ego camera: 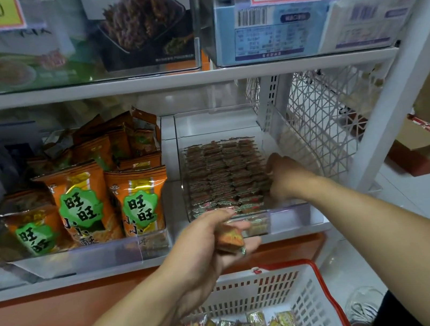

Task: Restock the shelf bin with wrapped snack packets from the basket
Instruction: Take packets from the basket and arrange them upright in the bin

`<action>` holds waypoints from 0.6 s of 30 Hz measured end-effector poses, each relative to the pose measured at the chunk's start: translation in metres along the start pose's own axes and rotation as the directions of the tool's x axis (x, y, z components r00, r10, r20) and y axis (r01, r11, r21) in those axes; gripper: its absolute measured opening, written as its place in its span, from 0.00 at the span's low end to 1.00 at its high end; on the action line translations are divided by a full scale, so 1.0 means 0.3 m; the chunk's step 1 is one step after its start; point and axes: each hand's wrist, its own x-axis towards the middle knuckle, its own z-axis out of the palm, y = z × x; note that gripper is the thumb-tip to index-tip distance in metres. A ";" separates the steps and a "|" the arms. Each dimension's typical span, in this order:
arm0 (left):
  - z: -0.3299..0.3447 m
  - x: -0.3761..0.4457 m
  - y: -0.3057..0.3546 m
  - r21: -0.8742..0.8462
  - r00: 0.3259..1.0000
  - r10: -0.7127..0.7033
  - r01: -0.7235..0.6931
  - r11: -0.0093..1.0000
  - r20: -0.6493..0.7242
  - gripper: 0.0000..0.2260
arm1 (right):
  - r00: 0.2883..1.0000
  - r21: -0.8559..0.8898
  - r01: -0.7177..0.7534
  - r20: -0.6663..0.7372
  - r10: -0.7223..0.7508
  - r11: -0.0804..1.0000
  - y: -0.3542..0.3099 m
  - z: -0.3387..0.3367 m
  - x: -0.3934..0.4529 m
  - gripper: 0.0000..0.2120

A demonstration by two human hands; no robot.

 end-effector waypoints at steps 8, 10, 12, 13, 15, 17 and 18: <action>-0.017 -0.017 0.014 -0.111 0.998 -0.026 0.032 0.993 0.055 0.18 | 0.998 -0.015 0.065 -0.012 -0.065 0.998 -0.016 0.013 -0.020 0.16; -0.019 -0.024 0.019 -0.140 0.997 -0.027 0.038 0.989 0.076 0.22 | 0.994 -0.004 0.107 0.006 -0.107 0.994 -0.017 0.010 -0.031 0.15; -0.020 -0.029 0.027 -0.150 0.997 -0.033 0.044 0.988 0.075 0.22 | 0.995 -0.044 0.092 0.032 -0.091 0.995 -0.021 -0.011 -0.047 0.14; -0.020 -0.029 0.032 -0.155 0.997 -0.038 0.049 0.987 0.071 0.20 | 0.995 -0.099 0.096 0.019 -0.095 0.990 -0.026 -0.028 -0.058 0.14; -0.020 -0.027 0.039 -0.162 0.998 -0.039 0.047 0.986 0.053 0.20 | 0.971 -0.160 0.161 -0.150 -0.185 0.974 -0.046 -0.068 -0.104 0.14; -0.019 -0.025 0.044 -0.186 0.998 -0.028 0.038 0.982 0.055 0.22 | 0.878 0.048 0.389 -0.321 -0.355 0.920 -0.083 -0.098 -0.193 0.13; -0.018 -0.027 0.046 -0.192 0.997 -0.022 0.036 0.981 0.076 0.23 | 0.832 0.204 0.531 -0.308 -0.461 0.823 -0.105 -0.108 -0.259 0.13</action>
